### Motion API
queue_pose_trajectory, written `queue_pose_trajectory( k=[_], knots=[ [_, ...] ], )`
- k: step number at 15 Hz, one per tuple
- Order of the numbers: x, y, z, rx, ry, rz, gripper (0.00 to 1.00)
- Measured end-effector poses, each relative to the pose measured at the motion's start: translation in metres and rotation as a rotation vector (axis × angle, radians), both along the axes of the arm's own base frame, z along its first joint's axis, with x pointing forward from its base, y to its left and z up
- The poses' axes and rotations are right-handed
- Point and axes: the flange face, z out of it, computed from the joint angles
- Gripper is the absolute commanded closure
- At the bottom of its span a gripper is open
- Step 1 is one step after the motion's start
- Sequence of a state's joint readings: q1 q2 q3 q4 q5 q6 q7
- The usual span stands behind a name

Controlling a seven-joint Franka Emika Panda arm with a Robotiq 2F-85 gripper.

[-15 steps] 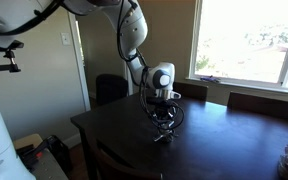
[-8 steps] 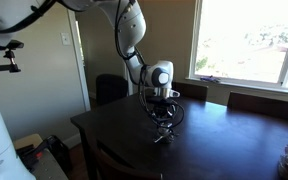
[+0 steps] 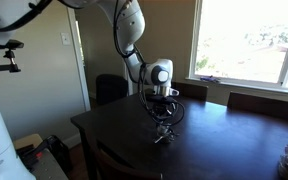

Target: Unstack the silver measuring cups

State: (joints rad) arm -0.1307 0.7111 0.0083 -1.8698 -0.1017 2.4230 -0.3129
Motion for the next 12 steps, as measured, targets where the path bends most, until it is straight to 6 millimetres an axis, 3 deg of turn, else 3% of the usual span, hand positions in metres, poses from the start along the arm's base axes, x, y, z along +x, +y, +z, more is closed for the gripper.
queue_pose_trajectory(
  k=[8,12],
  knots=[
    [-0.002,0.021,0.028,0.028,-0.016,0.088,0.96],
    [-0.013,0.046,0.023,0.033,-0.010,0.155,0.96]
  ],
)
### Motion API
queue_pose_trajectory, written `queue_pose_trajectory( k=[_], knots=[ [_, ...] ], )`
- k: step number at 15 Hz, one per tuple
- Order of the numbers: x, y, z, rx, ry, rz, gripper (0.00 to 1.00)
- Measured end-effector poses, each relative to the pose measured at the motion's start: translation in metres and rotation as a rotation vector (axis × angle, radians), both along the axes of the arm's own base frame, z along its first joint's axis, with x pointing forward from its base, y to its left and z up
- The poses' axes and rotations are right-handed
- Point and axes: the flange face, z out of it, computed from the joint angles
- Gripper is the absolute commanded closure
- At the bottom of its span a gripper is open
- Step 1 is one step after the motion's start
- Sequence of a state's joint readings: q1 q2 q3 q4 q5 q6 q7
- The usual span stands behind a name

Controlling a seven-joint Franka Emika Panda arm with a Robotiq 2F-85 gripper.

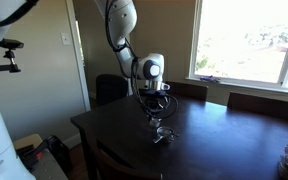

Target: Unstack the silver measuring cups

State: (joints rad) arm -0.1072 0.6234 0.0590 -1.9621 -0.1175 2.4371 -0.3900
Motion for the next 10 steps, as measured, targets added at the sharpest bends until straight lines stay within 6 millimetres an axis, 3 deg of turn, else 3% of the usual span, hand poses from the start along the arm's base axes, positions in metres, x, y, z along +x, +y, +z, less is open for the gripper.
queue_pose_trajectory(
  k=[9,10],
  knots=[
    [-0.025,0.051,-0.044,-0.013,-0.064,0.167,0.95],
    [-0.026,0.054,-0.049,-0.011,-0.068,0.177,0.71]
  ],
)
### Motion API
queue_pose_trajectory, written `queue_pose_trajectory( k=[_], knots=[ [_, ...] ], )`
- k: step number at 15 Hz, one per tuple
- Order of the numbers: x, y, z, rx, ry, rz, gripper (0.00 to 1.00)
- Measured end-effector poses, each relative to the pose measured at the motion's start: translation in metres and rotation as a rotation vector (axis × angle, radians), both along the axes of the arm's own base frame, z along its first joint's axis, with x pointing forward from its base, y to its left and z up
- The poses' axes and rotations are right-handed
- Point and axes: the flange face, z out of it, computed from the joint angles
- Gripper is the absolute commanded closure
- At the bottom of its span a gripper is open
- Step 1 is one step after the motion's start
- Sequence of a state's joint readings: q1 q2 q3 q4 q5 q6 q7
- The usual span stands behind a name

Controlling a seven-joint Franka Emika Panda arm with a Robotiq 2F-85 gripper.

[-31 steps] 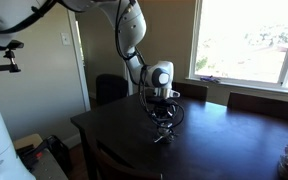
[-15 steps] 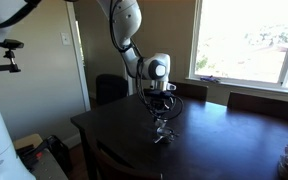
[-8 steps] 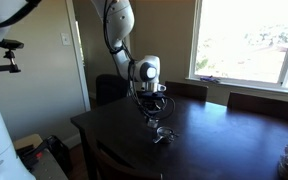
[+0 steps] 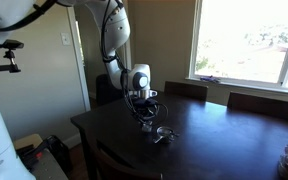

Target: Unstack the silver measuring cups

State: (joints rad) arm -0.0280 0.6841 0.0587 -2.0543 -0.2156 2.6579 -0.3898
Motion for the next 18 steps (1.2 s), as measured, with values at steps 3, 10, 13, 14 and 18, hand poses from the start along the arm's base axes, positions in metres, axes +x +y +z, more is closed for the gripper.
queue_pose_trajectory(
  k=[3,10,13,14,18],
  knots=[
    [-0.002,0.005,-0.012,0.007,-0.015,0.017,0.60],
    [-0.006,-0.005,0.009,0.037,-0.138,0.002,0.15],
    [-0.007,-0.024,0.043,0.029,-0.174,-0.031,0.01],
    [-0.007,-0.031,0.055,0.024,-0.185,-0.043,0.00],
    [-0.004,-0.057,0.091,-0.004,-0.226,-0.111,0.00]
  ],
)
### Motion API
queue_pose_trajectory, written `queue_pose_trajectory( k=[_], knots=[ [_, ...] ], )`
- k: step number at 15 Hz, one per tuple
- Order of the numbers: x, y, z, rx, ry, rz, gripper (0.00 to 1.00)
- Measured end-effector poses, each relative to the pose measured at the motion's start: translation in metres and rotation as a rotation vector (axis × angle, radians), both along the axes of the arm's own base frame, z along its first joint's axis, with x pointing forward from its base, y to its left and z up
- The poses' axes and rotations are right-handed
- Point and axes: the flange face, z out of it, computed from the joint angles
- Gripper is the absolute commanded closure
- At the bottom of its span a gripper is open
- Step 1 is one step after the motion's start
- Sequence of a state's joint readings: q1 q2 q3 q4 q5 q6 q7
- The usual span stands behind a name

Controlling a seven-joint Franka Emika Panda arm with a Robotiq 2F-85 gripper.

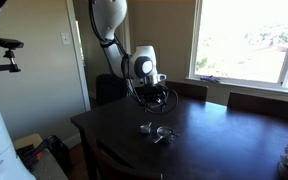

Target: Unstack the silver measuring cups

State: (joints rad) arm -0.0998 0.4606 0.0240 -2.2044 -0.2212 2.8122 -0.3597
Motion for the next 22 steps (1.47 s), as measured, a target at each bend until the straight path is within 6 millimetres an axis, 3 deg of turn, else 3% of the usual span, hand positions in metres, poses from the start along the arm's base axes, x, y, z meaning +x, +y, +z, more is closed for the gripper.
queue_pose_trajectory(
  k=[10,22],
  knots=[
    [0.023,-0.052,0.019,-0.090,0.037,-0.142,0.00],
    [0.057,-0.067,-0.053,-0.158,0.062,-0.434,0.00]
  ],
)
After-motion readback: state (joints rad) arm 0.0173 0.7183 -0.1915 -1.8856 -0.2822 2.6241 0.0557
